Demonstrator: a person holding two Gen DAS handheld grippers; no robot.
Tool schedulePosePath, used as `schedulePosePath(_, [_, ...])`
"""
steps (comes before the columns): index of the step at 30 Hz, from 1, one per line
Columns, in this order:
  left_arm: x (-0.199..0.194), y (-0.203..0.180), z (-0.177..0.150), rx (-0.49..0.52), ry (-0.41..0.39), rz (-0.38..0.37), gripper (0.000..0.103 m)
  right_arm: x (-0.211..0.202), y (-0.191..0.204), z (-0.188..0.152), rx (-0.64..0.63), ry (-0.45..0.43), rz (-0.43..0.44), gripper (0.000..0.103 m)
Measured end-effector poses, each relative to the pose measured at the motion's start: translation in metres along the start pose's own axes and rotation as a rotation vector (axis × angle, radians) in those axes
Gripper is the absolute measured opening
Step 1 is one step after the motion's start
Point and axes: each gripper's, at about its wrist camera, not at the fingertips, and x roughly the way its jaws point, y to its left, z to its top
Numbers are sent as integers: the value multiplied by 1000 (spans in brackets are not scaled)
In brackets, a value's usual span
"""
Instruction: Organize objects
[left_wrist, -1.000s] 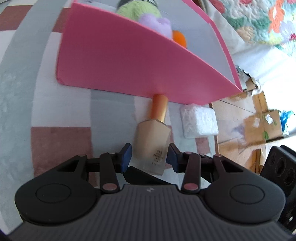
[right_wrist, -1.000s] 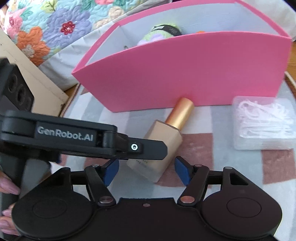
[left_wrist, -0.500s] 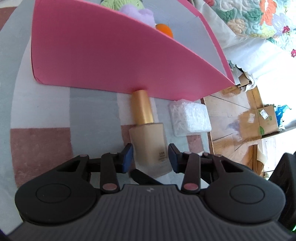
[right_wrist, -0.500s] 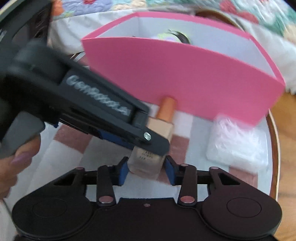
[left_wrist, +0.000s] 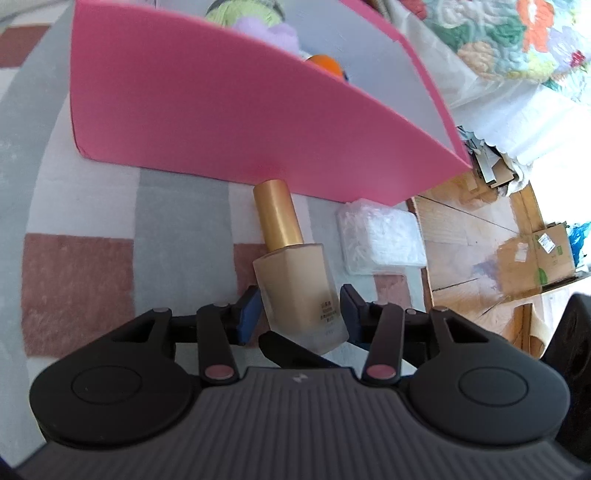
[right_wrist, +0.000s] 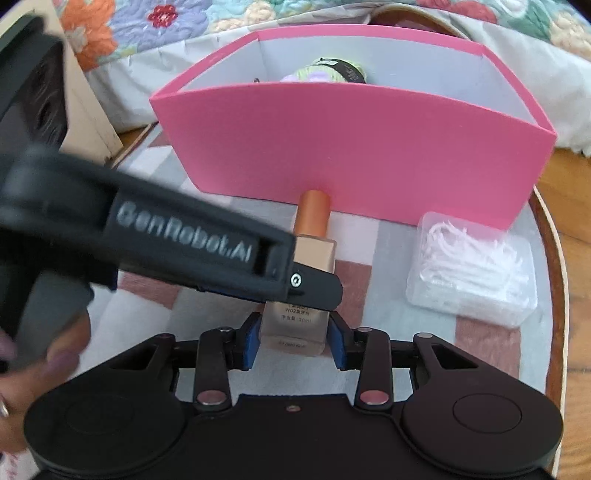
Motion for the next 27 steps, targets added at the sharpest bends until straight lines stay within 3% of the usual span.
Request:
schedulePosePath(6, [-43, -17, -4, -10, -56, -36, 45, -41, 5, 3, -29, -89, 29, 43])
schedulePosePath(13, [-93, -58, 2, 91, -106, -18, 45, -94, 4, 11, -41, -206, 34, 43])
schedulePosePath(20, [-133, -96, 13, 178, -145, -9, 45, -141, 28, 21, -55, -277, 34, 43])
schedulePosePath(27, [-148, -138, 52, 292, -152, 23, 45, -163, 16, 59, -52, -322, 32, 43])
